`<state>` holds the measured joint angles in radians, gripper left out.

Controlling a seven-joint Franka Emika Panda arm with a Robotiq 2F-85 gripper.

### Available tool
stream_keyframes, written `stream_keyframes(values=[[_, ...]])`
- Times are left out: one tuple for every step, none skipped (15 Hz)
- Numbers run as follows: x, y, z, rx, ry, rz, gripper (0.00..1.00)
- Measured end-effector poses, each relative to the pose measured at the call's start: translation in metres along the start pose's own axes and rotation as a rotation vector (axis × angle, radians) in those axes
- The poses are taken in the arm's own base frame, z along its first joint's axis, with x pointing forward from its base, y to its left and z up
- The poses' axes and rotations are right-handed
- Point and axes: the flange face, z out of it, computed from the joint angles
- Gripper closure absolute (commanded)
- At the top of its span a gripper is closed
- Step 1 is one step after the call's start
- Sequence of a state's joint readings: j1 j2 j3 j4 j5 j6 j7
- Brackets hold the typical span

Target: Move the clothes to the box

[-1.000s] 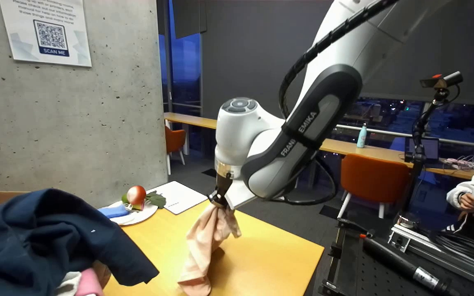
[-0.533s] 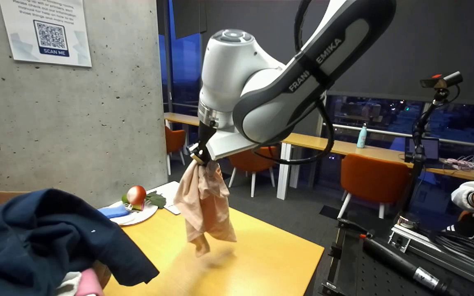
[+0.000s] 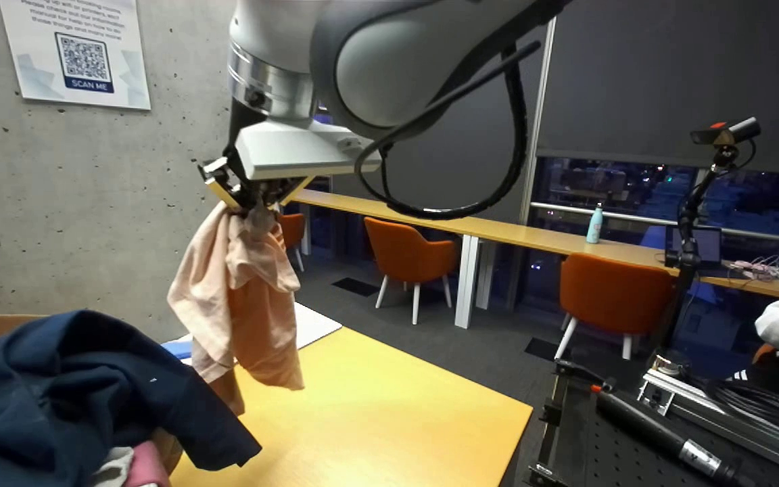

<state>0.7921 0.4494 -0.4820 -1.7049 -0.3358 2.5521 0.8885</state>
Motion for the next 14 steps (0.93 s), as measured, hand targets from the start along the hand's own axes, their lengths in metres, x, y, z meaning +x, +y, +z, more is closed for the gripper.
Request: stream_keyframes(values=[[0.001,-0.015,-0.010,0.022,-0.003,-0.008,0.98],[0.001,-0.032,-0.020,0.044,-0.003,-0.019,0.98],[0.001,-0.047,-0.029,0.064,-0.002,-0.032,0.98],[0.001,-0.062,-0.037,0.082,0.002,-0.046,0.98],[0.000,-0.078,-0.043,0.099,0.008,-0.062,0.98],[-0.001,-0.094,-0.048,0.115,0.014,-0.076,0.98],[-0.003,-0.108,-0.050,0.127,0.017,-0.088,0.98],[-0.005,-0.122,-0.050,0.136,0.017,-0.100,0.98],[-0.009,-0.135,-0.047,0.144,0.016,-0.112,0.98],[-0.014,-0.147,-0.041,0.154,0.017,-0.126,0.98],[-0.019,-0.159,-0.034,0.163,0.018,-0.141,0.98],[-0.025,-0.170,-0.026,0.170,0.019,-0.157,0.98],[-0.031,-0.181,-0.018,0.178,0.021,-0.174,0.98],[-0.037,-0.192,-0.012,0.187,0.024,-0.190,0.98]])
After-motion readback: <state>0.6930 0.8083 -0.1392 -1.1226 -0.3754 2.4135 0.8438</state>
